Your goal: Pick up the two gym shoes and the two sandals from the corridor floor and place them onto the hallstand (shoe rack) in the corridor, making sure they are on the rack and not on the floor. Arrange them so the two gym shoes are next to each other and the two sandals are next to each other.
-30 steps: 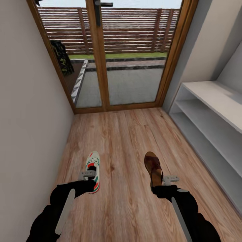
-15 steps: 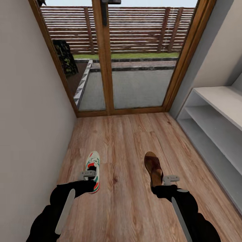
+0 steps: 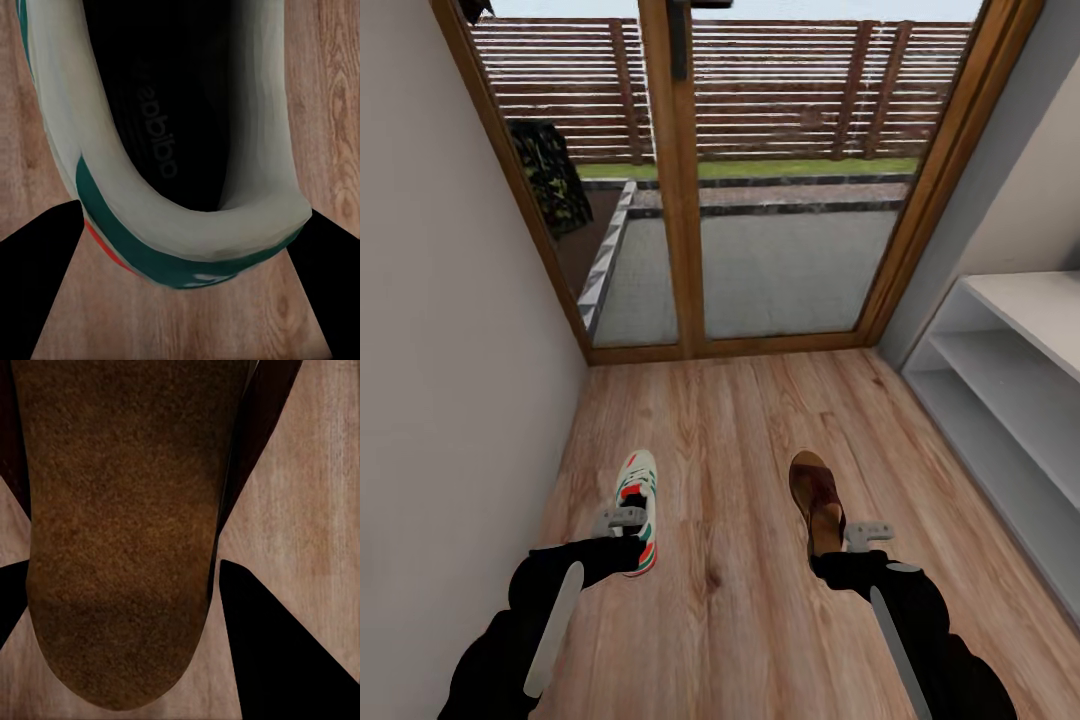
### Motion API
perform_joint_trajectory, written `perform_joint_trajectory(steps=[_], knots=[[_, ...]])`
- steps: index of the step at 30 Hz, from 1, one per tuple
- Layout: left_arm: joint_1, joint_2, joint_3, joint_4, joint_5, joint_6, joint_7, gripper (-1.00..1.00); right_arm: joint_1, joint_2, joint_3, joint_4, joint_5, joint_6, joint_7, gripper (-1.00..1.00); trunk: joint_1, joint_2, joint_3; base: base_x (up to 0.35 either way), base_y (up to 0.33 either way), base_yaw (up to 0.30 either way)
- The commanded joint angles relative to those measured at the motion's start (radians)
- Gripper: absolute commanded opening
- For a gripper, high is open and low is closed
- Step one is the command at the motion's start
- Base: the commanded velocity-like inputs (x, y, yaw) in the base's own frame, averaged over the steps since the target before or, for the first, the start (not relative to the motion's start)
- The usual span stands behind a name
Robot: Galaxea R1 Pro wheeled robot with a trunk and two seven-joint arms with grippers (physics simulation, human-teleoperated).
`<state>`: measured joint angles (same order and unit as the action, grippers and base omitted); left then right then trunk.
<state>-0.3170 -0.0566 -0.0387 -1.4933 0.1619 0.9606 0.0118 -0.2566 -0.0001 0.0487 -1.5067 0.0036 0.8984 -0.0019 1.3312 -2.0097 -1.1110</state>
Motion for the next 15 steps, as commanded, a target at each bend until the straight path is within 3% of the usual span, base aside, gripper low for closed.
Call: perform_joint_trajectory(steps=[1,6,15], knots=[[-0.001,0.000,0.000,-0.001,0.004,0.004,0.001,-1.00,0.000,0.000,0.000,-0.001,-0.002,0.005,-0.003,-1.00,0.000,0.000,-0.001,0.340,0.137,0.000],[-0.001,0.000,-0.010,-0.001,0.004,0.004,0.002,-1.00,-0.001,0.000,0.000,-0.001,-0.002,0.005,-0.003,-1.00,0.000,0.000,-0.001,0.340,0.119,0.000],[-0.001,0.000,-0.019,-0.001,0.004,0.004,0.002,-1.00,0.000,0.000,0.000,-0.002,-0.002,0.005,-0.003,-1.00,0.000,0.000,-0.001,0.341,0.014,0.000]])
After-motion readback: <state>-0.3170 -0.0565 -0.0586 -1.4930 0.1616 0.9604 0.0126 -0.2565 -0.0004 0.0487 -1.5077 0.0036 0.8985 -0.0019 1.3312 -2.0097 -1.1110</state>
